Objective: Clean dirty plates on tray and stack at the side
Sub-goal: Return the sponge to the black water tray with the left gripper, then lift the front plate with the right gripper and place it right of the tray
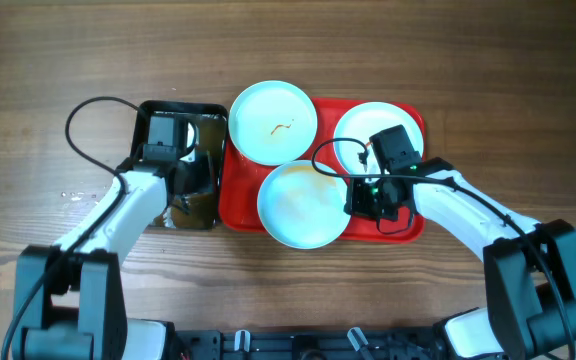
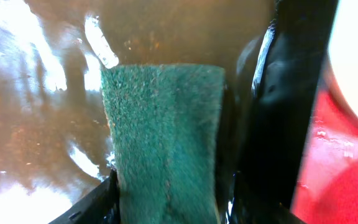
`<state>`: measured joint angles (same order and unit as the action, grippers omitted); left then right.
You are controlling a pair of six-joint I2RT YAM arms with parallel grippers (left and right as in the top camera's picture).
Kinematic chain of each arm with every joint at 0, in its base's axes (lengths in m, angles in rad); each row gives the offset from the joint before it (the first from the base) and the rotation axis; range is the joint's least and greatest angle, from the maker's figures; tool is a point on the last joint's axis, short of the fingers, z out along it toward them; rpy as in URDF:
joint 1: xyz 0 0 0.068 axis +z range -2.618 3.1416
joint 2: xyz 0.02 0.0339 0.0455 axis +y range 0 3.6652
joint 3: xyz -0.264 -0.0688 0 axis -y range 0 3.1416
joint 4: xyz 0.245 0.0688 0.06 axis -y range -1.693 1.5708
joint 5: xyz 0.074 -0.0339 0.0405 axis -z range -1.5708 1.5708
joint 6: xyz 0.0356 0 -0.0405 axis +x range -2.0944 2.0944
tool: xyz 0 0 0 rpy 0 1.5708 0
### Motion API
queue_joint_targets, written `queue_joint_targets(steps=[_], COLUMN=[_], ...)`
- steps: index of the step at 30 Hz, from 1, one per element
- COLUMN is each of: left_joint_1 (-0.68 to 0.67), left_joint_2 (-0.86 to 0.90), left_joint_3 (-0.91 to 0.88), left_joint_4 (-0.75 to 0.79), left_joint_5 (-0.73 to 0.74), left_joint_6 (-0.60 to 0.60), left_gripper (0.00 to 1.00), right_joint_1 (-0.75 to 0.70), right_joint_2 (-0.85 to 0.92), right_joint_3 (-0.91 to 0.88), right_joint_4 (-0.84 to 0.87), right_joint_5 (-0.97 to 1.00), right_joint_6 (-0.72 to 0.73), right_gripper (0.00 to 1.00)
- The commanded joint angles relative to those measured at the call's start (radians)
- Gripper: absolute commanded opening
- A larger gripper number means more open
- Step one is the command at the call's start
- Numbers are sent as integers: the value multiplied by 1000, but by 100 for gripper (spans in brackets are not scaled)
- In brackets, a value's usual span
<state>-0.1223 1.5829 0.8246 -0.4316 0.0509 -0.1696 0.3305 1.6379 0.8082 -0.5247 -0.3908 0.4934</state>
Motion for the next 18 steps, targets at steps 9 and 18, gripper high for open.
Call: queue_joint_targets(steps=[9,18], left_joint_1=[3,3], left_joint_2=[-30,-30], left_joint_3=[-5,-5], left_joint_4=[-100,-98], left_joint_5=[12,12], left_joint_6=[-55,-56], left_gripper=[46,46], right_joint_1=[-3,-3], right_joint_2=[-223,-287], right_joint_3=[133,247], right_joint_4=[-200,-155], right_joint_5=[286,766], right_joint_6=[-50,-124], right_gripper=[4,4])
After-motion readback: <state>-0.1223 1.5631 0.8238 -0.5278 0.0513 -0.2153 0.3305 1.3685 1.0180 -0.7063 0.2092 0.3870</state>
